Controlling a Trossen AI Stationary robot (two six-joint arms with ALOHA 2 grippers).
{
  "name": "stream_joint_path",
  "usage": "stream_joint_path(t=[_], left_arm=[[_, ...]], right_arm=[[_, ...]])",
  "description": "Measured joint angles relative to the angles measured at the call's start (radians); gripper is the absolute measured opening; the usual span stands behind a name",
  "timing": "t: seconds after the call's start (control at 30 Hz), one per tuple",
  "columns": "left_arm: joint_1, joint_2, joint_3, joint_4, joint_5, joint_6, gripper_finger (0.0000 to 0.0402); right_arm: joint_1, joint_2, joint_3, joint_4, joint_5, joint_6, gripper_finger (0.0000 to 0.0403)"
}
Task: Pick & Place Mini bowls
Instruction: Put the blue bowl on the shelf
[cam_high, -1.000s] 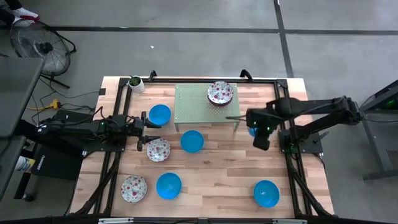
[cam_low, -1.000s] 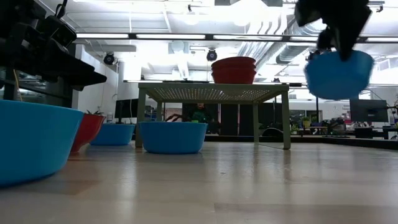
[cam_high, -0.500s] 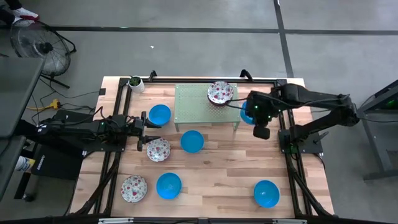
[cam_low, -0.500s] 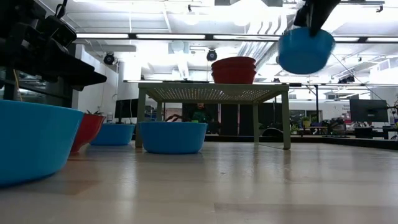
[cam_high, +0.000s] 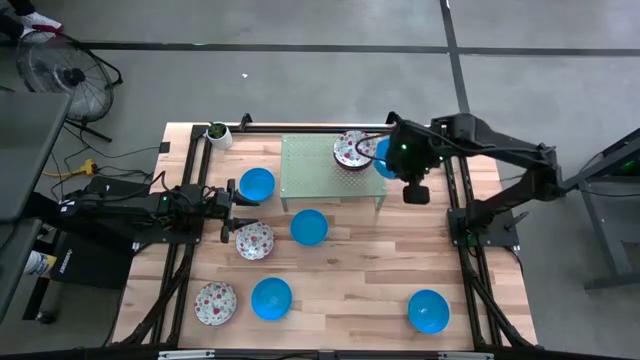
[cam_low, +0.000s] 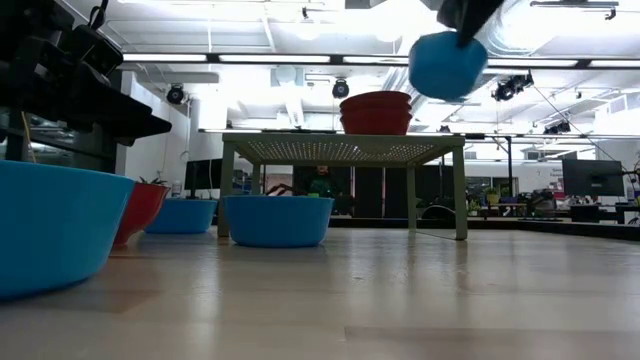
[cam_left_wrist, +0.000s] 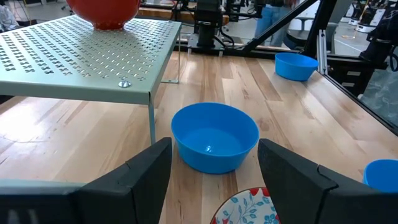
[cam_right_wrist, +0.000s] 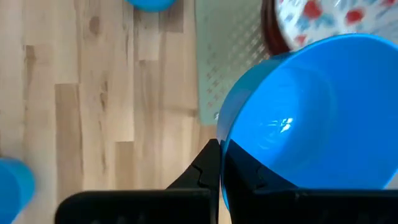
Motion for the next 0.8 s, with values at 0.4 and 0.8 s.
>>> stream_joint_path(t=[0.4, 0.8], left_arm=[[0.000, 0.000, 0.000, 0.000, 0.000, 0.000, 0.0234], [0.000, 0.000, 0.000, 0.000, 0.000, 0.000, 0.0234]], right_arm=[[-0.035, 0.128, 0.193, 0.057, 0.083, -0.166, 0.0000], [-0.048, 0.256, 0.303, 0.223, 0.053, -0.392, 0.0000]])
